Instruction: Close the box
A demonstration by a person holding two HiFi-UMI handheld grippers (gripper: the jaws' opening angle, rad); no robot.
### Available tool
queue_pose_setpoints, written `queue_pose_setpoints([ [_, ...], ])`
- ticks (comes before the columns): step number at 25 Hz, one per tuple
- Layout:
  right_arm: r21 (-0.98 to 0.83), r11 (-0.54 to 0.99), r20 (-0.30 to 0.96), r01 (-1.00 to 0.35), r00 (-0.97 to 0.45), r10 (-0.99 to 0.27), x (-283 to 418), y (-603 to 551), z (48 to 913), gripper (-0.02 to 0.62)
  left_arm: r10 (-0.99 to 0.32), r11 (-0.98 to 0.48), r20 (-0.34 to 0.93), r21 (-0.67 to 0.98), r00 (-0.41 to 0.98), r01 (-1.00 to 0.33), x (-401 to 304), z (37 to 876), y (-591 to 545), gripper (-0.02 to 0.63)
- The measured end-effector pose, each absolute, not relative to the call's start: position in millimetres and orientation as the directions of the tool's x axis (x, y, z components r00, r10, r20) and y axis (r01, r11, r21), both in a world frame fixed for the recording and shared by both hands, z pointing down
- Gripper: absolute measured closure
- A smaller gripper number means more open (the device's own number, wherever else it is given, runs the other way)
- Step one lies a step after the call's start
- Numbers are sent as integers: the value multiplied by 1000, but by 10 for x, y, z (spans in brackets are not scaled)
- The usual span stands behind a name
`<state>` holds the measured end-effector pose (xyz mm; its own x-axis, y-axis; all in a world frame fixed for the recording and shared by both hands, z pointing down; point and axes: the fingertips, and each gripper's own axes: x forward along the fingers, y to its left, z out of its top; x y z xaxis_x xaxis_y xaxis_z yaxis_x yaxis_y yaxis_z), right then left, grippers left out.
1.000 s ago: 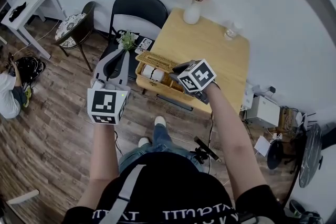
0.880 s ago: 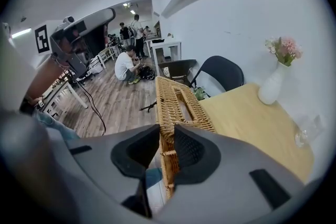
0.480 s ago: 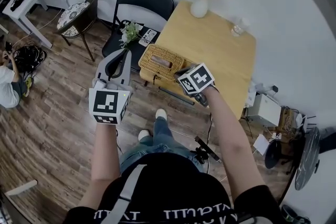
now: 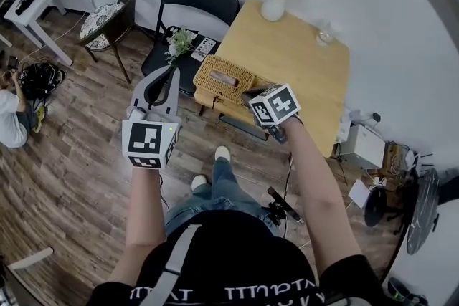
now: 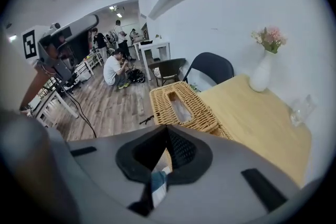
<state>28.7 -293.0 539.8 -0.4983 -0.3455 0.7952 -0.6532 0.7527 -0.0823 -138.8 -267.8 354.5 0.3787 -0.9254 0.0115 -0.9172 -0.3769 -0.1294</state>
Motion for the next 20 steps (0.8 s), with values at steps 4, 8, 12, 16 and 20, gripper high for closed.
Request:
queue_pose_setpoints([
  [4,-14,712,736,-702,-489,-468,302,-2872,5078,578,-914,-401,2,-134,405,-906,-1363,3534,-2545,594],
  [8,27,700,694,-714,-490,-528,311,-2770,4856,564,-906,-419,-6,-138,424,-897,-1299,3512,-2471,594],
  [12,40,709,660,-704,-514,-548,283,-2651,4663,385,-902,-423,-25,-150,431,-894,-1253,3431,-2412,594],
  [16,81,698,608,-712,-519,-600,312,-2606,4451,290,-904,-414,-39,-162,425,-896,-1215,3359,-2379,594],
  [20,129,670,537,-731,-516,-667,401,-2596,4174,288,-909,-400,-53,-167,413,-901,-1179,3278,-2398,594],
])
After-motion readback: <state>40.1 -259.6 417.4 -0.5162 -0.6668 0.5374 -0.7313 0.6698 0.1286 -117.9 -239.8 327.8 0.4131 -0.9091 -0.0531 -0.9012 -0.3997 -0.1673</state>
